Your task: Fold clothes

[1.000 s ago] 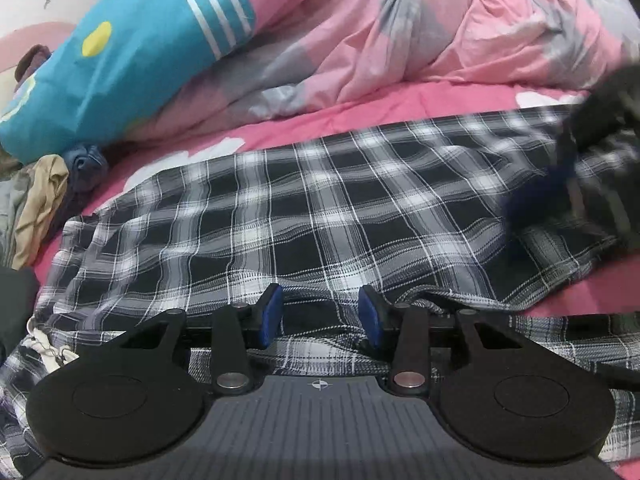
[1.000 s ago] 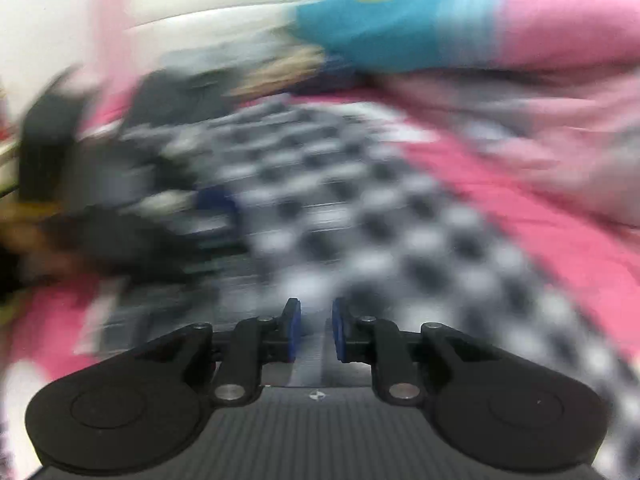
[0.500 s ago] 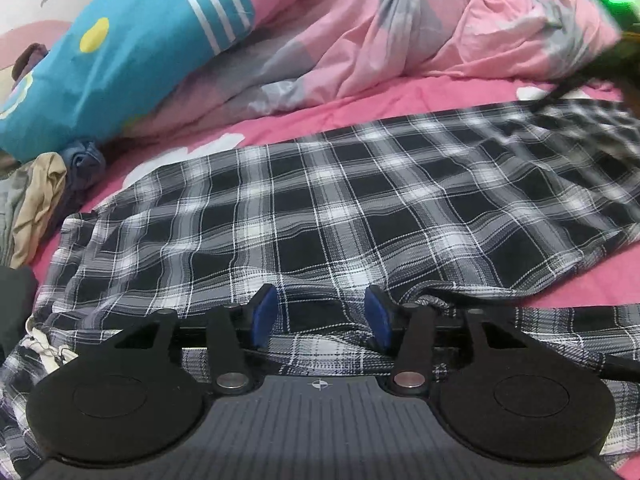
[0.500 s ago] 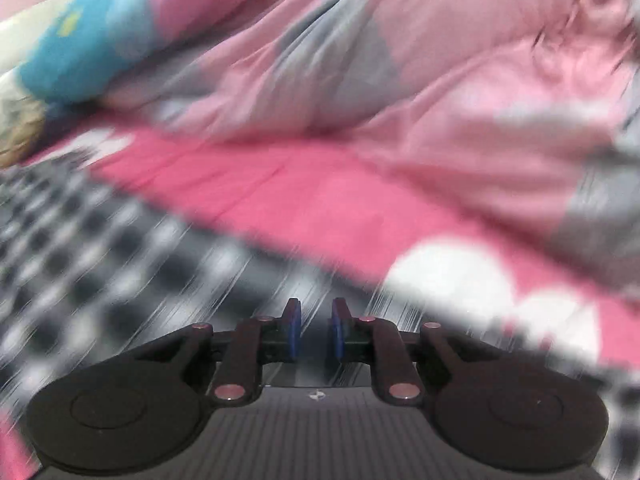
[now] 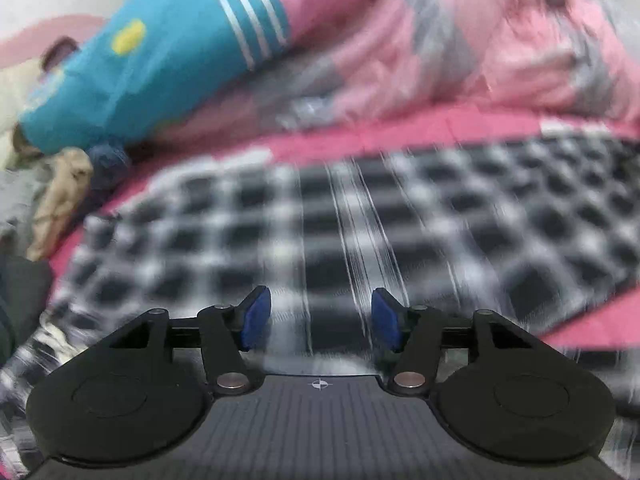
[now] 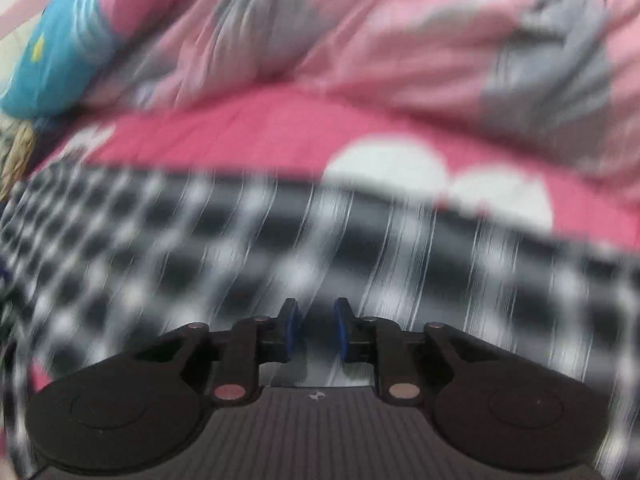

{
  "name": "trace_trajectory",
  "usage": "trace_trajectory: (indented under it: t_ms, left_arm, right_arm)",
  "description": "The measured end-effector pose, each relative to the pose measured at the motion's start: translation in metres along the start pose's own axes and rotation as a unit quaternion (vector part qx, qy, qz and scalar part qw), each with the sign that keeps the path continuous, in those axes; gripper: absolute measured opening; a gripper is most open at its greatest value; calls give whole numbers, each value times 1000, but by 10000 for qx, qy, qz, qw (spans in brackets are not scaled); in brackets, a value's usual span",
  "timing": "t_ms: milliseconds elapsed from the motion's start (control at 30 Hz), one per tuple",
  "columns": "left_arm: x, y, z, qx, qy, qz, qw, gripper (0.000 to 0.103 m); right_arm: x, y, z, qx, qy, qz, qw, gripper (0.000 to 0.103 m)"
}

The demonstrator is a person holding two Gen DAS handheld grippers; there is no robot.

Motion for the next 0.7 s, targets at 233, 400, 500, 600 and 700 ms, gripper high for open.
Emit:
trace_trajectory:
  t_ms: [233,400,500,600,700]
  left_arm:
    - [1,55,-3,655,98,1089,9918,56]
    - [9,54,-3,548,-166,1184,9913,56]
    - [9,53,-4,563,-161,1157,9916,57]
    - [10,55,-5,686,-88,1057,9920,59]
    - [10,53,-6,602,-107,1062,9925,64]
  right_arm:
    - [11,39,-23,594,275,586,9961,22]
    - [-17,58,7,440,-150,296,9985,22]
    - [-2,90,-4,592,9,748,9954,21]
    - [5,132,-41,1168,538,1316,9829,23]
    - [-12,147,-39,1351,505,1303,9809,23]
Point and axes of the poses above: each gripper's, at about its wrist camera, not at the fingertips, and x roughly the way its jaws point, y to its right, z to its underside, the point moved 2 cm from there along x, roughly the way its jaws point, and after that the axes turned 10 degrees about x, right-handed, at the moved point
